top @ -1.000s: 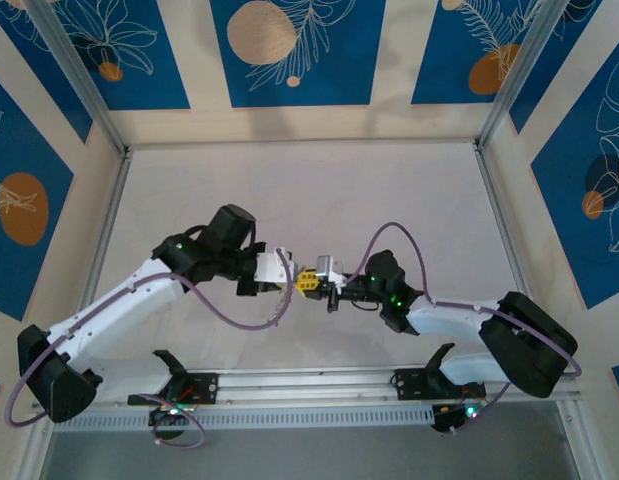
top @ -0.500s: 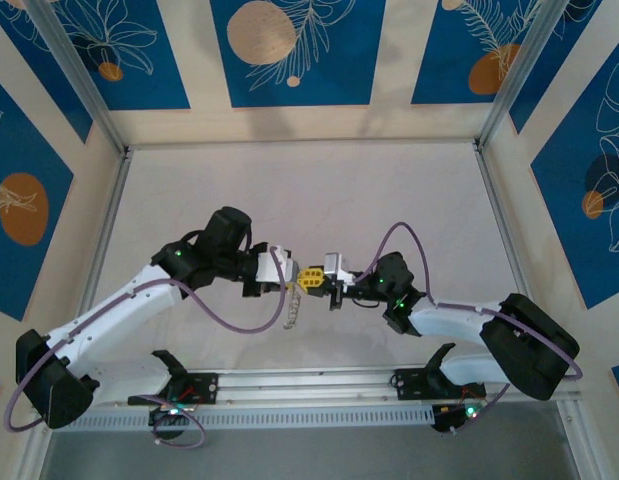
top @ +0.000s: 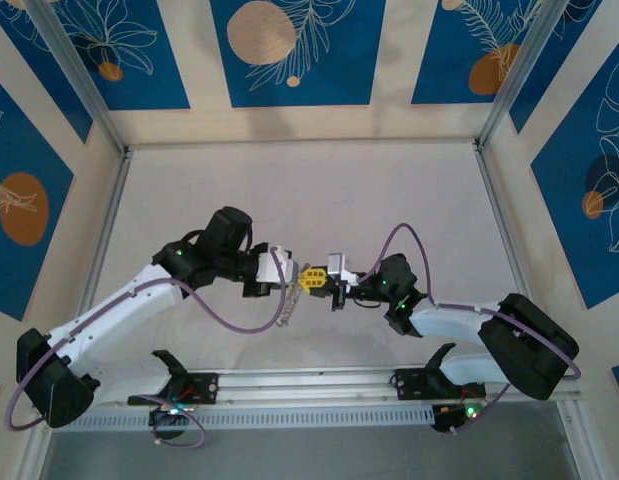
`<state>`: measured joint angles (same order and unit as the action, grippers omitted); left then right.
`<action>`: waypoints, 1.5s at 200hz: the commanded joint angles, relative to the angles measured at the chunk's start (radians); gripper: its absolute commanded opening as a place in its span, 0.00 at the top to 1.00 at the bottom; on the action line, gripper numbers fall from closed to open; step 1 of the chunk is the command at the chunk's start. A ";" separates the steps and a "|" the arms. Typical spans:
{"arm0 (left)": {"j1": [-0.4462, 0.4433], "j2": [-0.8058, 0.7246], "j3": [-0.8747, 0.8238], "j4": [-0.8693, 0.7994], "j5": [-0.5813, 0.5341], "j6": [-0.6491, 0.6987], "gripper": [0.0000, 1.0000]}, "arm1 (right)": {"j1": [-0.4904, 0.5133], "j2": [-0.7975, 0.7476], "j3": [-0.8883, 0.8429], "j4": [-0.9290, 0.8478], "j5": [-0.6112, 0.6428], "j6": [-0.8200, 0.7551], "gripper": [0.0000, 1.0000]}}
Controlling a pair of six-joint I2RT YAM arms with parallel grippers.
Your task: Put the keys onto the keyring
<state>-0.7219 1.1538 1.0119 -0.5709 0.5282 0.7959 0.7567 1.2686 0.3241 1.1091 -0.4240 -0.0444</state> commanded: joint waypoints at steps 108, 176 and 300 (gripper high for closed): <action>-0.139 0.157 0.242 -0.359 -0.395 0.142 1.00 | 0.046 0.017 0.103 -0.277 0.106 -0.168 0.75; -0.146 0.132 0.271 -0.361 -0.353 0.112 1.00 | 0.065 0.062 0.116 -0.244 0.088 -0.134 0.91; -0.061 -0.032 0.029 -0.058 -0.151 -0.008 0.83 | 0.032 -0.009 0.001 0.038 -0.006 -0.049 1.00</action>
<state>-0.8001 1.1431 1.0641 -0.7097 0.2874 0.8307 0.7937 1.2869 0.3302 1.0374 -0.3973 -0.1146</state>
